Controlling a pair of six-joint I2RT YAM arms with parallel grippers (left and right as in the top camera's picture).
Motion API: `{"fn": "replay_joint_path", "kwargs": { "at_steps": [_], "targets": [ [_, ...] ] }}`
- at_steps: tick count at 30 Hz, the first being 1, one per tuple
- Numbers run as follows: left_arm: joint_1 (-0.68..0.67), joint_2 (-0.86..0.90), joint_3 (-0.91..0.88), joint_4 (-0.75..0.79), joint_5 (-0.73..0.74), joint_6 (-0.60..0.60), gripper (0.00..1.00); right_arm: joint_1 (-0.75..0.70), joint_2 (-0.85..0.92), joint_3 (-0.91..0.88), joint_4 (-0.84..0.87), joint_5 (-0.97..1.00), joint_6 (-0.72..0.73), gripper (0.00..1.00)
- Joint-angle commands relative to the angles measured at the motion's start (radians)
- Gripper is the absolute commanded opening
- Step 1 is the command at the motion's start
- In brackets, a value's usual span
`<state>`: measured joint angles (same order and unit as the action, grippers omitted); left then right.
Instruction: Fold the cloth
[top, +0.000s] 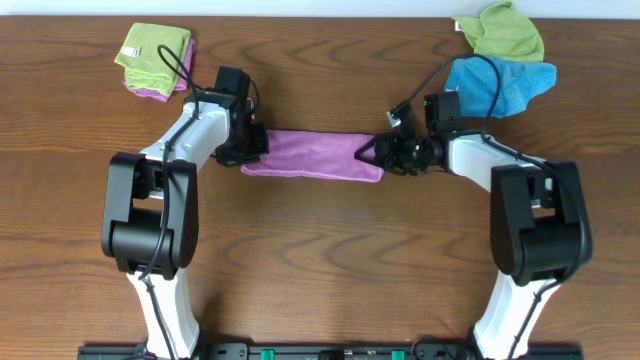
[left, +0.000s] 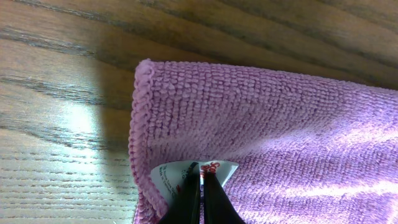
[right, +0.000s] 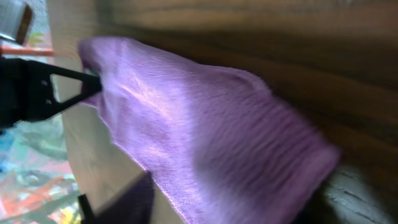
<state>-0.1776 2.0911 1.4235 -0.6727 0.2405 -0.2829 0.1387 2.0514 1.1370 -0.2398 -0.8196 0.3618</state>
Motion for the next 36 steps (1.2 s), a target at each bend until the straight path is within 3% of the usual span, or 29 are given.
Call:
{"fn": "replay_joint_path", "kwargs": {
  "at_steps": [1,5,8,14,18,23,31,36],
  "targets": [
    [0.002,0.041,-0.046,-0.005,0.023,0.018,0.06,-0.009,0.012,0.005,-0.002,0.015,0.029,0.04],
    [0.008,-0.058,-0.032,-0.016,0.023,0.023,0.06,-0.043,0.006,0.083,-0.141,0.049,0.025,0.02],
    [0.01,-0.171,-0.018,-0.017,0.019,0.026,0.06,-0.056,-0.002,0.177,-0.337,0.175,-0.024,0.02],
    [0.01,-0.436,-0.013,-0.021,-0.004,0.026,0.06,-0.06,-0.017,0.397,-0.793,0.687,-0.017,0.02],
    [0.01,-0.578,-0.013,-0.035,-0.05,0.025,0.06,-0.046,-0.021,0.538,-0.965,0.902,0.061,0.02],
    [0.01,-0.66,-0.013,-0.053,-0.05,0.025,0.06,0.064,-0.02,0.566,-0.925,0.906,0.071,0.02],
    [0.01,-0.739,-0.013,-0.078,-0.049,0.043,0.06,0.417,0.076,0.563,-0.758,1.029,0.072,0.02],
    [0.01,-0.779,-0.013,-0.102,-0.05,0.06,0.06,0.472,0.135,0.563,-0.747,1.032,0.079,0.01]
  ]
}}
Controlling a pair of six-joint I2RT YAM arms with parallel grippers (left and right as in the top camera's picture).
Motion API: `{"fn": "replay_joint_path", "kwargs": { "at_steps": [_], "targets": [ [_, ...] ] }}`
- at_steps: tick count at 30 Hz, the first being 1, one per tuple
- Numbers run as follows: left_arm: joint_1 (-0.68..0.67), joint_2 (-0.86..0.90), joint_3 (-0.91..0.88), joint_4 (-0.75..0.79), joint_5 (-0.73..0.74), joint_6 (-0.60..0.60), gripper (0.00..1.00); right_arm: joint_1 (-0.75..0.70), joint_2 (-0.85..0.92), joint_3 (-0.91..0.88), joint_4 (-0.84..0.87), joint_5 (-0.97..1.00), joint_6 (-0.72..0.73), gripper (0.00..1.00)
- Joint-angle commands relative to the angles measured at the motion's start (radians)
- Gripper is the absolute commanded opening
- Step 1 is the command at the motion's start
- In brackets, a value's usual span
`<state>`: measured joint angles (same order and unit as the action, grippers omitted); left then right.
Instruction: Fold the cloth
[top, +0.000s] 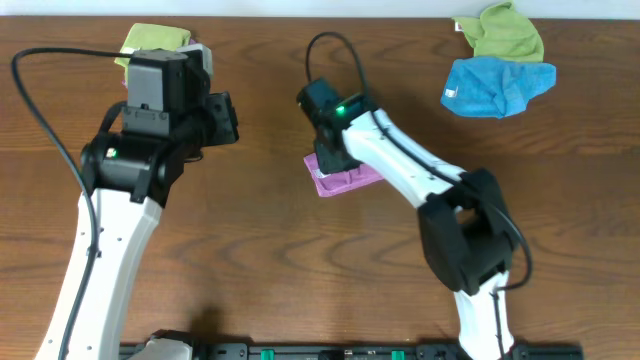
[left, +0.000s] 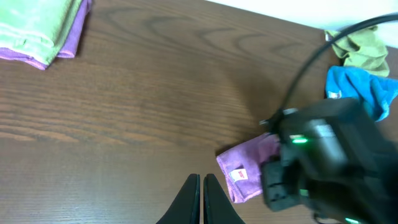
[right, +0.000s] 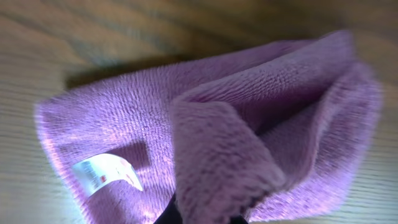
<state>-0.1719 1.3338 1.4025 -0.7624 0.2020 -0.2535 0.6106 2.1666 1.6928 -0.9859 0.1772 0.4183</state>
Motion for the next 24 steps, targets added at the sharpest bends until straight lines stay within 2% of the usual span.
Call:
{"fn": "replay_joint_path", "kwargs": {
  "at_steps": [1,8,9,10,14,20,22,24],
  "targets": [
    [0.004,-0.025,0.008,-0.017,-0.011,0.038,0.05,0.0,0.02,0.007,-0.001,0.027,0.023,0.02],
    [0.004,-0.03,0.008,-0.037,-0.022,0.045,0.06,0.004,0.02,0.007,0.006,-0.065,0.011,0.02],
    [0.004,-0.03,0.008,-0.037,-0.022,0.045,0.06,0.007,0.02,0.007,0.016,-0.084,0.011,0.11],
    [0.004,-0.03,0.008,-0.038,-0.022,0.045,0.06,0.012,0.02,0.007,0.034,-0.127,0.011,0.28],
    [0.004,-0.03,0.008,-0.038,-0.022,0.045,0.06,0.027,0.02,0.007,0.121,-0.453,-0.029,0.33],
    [0.009,-0.03,0.008,-0.038,-0.036,0.045,0.06,0.004,0.005,0.021,0.12,-0.512,-0.068,0.27],
    [0.022,-0.029,0.008,-0.037,-0.045,0.044,0.06,-0.021,-0.014,0.041,0.099,-0.509,-0.073,0.22],
    [0.046,-0.027,0.008,-0.037,-0.045,0.035,0.06,-0.052,-0.036,0.071,0.064,-0.501,-0.092,0.11]
  ]
}}
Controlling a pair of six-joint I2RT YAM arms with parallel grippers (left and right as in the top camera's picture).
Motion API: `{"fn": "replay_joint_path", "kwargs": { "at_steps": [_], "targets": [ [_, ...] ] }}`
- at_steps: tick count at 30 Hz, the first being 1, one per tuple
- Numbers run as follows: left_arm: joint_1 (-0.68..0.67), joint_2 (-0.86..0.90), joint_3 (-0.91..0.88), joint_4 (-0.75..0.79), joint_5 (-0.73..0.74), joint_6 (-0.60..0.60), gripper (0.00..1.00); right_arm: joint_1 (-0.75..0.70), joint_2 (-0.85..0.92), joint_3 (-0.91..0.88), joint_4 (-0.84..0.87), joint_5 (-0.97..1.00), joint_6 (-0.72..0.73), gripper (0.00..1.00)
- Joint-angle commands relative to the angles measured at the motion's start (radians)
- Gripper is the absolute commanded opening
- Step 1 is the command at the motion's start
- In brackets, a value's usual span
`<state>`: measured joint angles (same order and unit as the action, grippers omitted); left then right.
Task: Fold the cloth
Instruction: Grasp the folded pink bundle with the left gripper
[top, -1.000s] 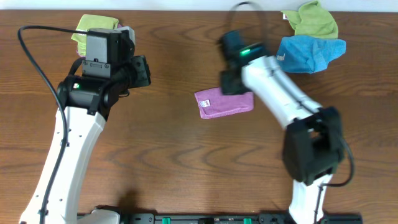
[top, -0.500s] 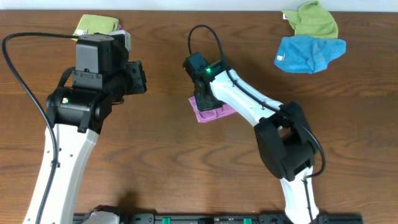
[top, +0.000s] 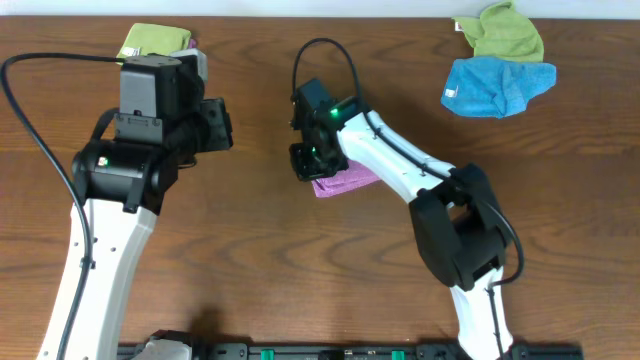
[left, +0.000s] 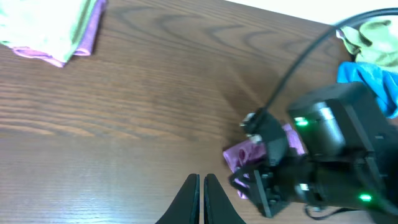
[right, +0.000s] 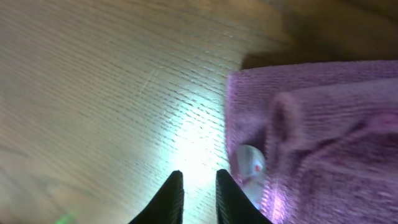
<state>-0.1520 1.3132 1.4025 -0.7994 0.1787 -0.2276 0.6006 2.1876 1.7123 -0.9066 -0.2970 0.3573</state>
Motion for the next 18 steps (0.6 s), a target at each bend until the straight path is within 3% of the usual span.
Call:
{"fn": "replay_joint_path", "kwargs": {
  "at_steps": [1,2,4,7,11,13,18],
  "targets": [
    [0.042,-0.002,0.007,-0.001,-0.021,0.0,0.1,-0.062,-0.072,0.071,-0.04,-0.019,-0.034,0.02],
    [0.061,0.002,0.007,-0.003,-0.014,-0.013,0.16,-0.085,-0.089,0.089,-0.066,-0.013,-0.036,0.02],
    [0.09,0.026,0.006,-0.005,0.057,-0.012,0.4,-0.134,-0.131,0.122,-0.108,0.002,-0.071,0.01],
    [0.098,0.078,0.005,-0.004,0.177,-0.011,0.65,-0.191,-0.186,0.131,-0.145,0.129,-0.071,0.02],
    [0.092,0.184,-0.018,0.008,0.341,-0.011,0.83,-0.275,-0.193,0.129,-0.2,0.237,-0.071,0.02],
    [0.092,0.232,-0.04,0.037,0.433,0.023,0.97,-0.306,-0.188,0.122,-0.212,0.232,-0.071,0.02],
    [0.092,0.365,-0.084,0.115,0.647,0.08,0.95,-0.367,-0.18,0.073,-0.197,0.229,-0.071,0.01]
  ]
}}
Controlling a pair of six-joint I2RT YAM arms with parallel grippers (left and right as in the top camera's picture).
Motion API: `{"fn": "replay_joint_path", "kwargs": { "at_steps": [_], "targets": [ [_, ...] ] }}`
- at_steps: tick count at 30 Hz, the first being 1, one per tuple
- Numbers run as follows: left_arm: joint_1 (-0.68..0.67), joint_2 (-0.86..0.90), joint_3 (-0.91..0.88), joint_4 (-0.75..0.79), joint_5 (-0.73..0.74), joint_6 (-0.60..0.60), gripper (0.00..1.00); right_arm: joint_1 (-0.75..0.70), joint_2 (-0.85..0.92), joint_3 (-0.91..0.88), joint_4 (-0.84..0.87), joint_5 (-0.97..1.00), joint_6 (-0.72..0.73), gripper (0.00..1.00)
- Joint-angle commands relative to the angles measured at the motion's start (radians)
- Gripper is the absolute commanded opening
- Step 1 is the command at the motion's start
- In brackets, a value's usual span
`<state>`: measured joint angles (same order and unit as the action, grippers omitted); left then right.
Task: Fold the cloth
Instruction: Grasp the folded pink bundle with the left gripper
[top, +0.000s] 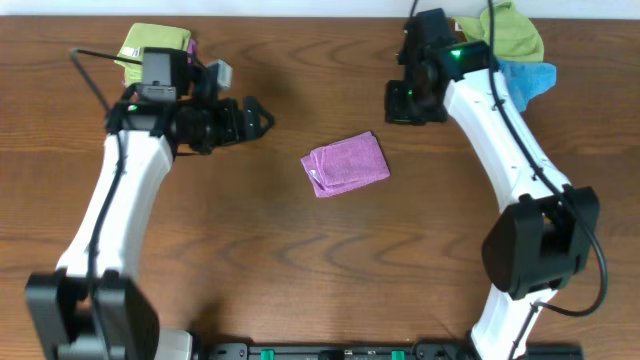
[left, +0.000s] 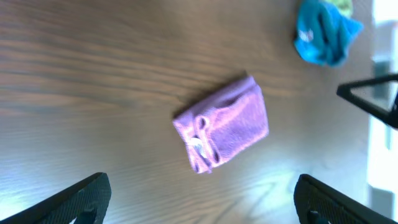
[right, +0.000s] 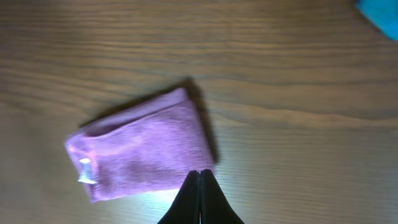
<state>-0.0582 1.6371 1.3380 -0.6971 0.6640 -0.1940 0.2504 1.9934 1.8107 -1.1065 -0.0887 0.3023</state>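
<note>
The purple cloth (top: 345, 163) lies folded into a small rectangle mid-table, its white tag at the left edge; it also shows in the left wrist view (left: 221, 132) and the right wrist view (right: 143, 152). Nothing touches it. My left gripper (top: 262, 118) hovers to its left, open, with the fingers (left: 81, 198) spread wide and empty. My right gripper (top: 398, 105) hangs above the table behind and right of the cloth. Its fingers (right: 200, 198) are shut on nothing.
A folded green and purple stack (top: 155, 45) sits at the back left. A crumpled green cloth (top: 505, 30) and a blue cloth (top: 530, 75) lie at the back right, close to my right arm. The blue cloth (left: 323, 28) also shows in the left wrist view.
My right gripper was open, low at the cloth's left edge; now it is shut, raised and off to the back right. My left gripper was shut and is now open.
Both grippers first held the two ends of a long purple strip. Then the cloth lay folded small under my right gripper, with the left arm drawn back. After that my right gripper was open beside it. Now both arms are away and the cloth lies free.
</note>
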Motion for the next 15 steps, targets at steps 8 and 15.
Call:
{"fn": "replay_joint_path", "kwargs": {
  "at_steps": [8,15],
  "targets": [
    [-0.016,0.182,-0.206,0.258,0.353,0.067,0.95,-0.093,0.023,-0.228,0.183,-0.167,-0.01,0.01],
    [-0.048,0.194,-0.356,0.412,0.383,0.061,0.95,-0.095,0.023,-0.299,0.267,-0.171,0.002,0.02]
  ]
}}
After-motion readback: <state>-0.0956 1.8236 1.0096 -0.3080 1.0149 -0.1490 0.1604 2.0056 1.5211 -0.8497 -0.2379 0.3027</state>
